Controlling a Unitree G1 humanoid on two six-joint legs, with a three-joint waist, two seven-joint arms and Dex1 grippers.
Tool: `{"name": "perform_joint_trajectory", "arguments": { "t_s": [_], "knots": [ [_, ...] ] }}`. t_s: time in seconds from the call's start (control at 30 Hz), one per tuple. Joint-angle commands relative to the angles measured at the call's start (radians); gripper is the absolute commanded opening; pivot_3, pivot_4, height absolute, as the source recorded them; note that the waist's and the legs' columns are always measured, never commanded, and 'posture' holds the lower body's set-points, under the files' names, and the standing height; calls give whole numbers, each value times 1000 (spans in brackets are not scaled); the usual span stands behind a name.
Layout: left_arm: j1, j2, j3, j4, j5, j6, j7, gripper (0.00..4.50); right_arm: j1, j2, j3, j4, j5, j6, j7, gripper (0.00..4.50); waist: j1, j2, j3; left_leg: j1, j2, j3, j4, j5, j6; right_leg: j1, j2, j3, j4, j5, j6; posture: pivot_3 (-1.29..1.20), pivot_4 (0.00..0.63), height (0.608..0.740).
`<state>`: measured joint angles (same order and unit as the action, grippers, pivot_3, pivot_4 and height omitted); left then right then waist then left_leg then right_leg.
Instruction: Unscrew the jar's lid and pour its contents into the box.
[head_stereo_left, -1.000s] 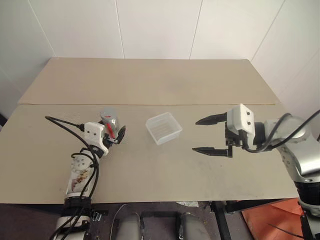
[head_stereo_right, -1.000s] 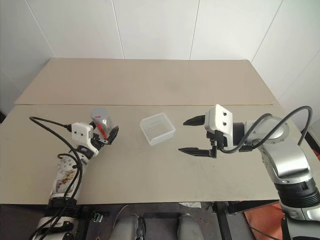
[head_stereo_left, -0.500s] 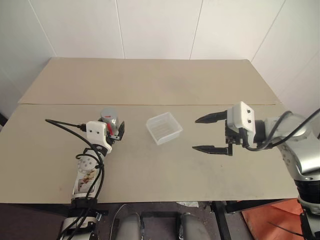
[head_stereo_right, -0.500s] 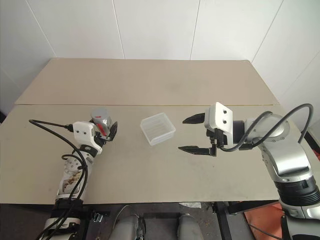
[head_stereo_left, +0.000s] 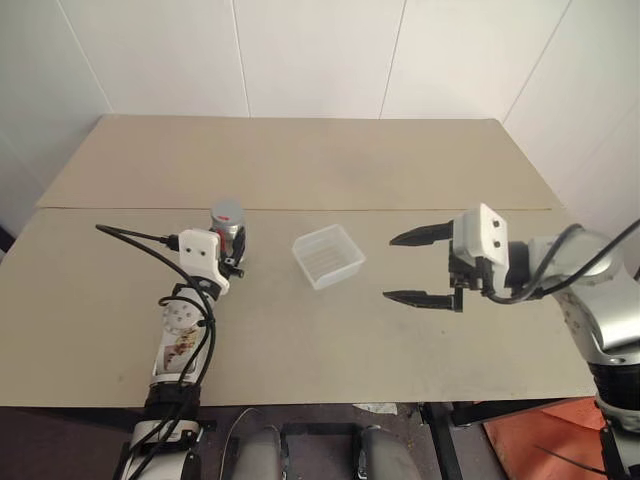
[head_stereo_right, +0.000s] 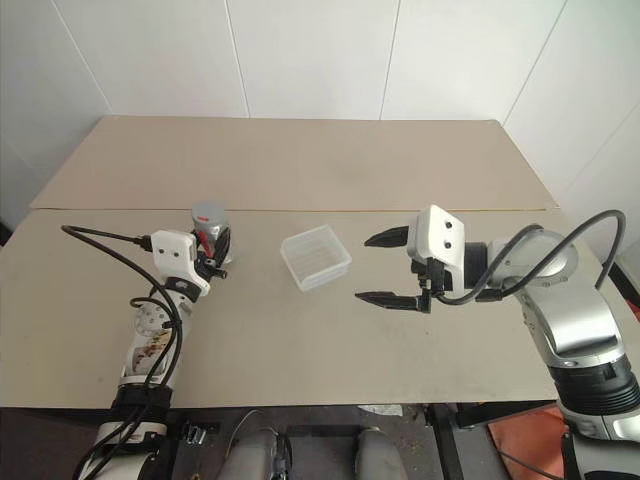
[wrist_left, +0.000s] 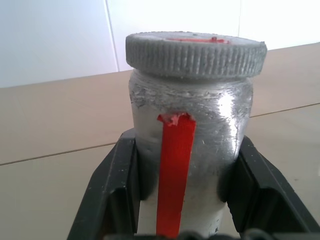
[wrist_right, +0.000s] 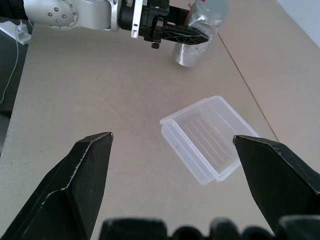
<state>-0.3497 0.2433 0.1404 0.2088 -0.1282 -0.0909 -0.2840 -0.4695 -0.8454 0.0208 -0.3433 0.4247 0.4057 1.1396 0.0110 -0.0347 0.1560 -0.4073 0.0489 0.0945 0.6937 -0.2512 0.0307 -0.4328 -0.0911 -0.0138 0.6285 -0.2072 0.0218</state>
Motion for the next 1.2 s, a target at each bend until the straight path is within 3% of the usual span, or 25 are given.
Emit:
{"name": "perform_joint_trajectory", "arguments": {
  "t_s": [0.03, 0.23, 0.37, 0.47, 0.63, 0.93, 1.03, 1.13, 1.2],
  "knots": [
    [-45, 80, 14, -133, -148, 122, -162, 1889, -21, 25, -31, -52, 40, 21, -40, 4500, -3, 0, 0, 0, 0, 0, 0, 0, 0, 0, 0, 0, 0, 0, 0, 0, 150, 740],
    [-141, 324, 36, -190, -519, 500, -633, 1889, -172, 186, 20, -47, 107, 144, -163, 4500, -19, 0, 0, 0, 0, 0, 0, 0, -1, -1, 1, 0, 1, 0, 0, 0, 150, 740],
    [-215, 413, -18, -108, -566, 547, -923, 1889, -290, 302, 59, -9, 122, 240, -248, 4500, -24, 0, 0, 0, 0, 0, 0, 0, -1, -1, 1, 0, 1, 0, 0, 0, 150, 740],
    [-284, 417, -78, -28, -537, 521, -1080, 1889, -397, 420, 104, 37, 117, 320, -343, 4500, -23, 0, 0, -1, 0, 3, 0, 1, -1, -2, 1, 0, 2, 0, 0, 0, 150, 740],
    [-364, 363, -112, 58, -495, 455, -1149, 1889, -484, 530, 133, 99, 96, 398, -445, 4500, -18, 0, 0, -7, 0, 5, 1, 1, -1, -5, 1, -2, 1, 0, 0, 0, 150, 740],
    [-400, 331, -99, 111, -457, 401, -1177, 1889, -499, 557, 146, 133, 87, 437, -476, 4500, -24, 0, 0, -9, 0, 5, 0, 0, 0, -6, 1, -2, 1, 0, 0, 0, 150, 740],
    [-398, 328, -92, 111, -458, 396, -1174, 1889, -498, 561, 138, 136, 100, 439, -462, 3897, -25, 0, 0, -9, 0, 5, 0, 0, 0, -7, 1, -2, 1, 0, 0, 0, 150, 740],
    [-395, 324, -83, 103, -460, 394, -1165, 1889, -495, 563, 134, 140, 117, 448, -450, 2870, -25, 0, 0, -9, 0, 4, 0, 0, 0, -7, 1, -2, 1, 0, 0, 0, 150, 740],
    [-396, 325, -80, 98, -462, 396, -1164, 1889, -493, 563, 132, 146, 129, 449, -438, 2749, -25, 0, 0, -9, 0, 4, 0, 0, 0, -7, 1, -2, 1, 0, 0, 0, 150, 740]
  ]
}}
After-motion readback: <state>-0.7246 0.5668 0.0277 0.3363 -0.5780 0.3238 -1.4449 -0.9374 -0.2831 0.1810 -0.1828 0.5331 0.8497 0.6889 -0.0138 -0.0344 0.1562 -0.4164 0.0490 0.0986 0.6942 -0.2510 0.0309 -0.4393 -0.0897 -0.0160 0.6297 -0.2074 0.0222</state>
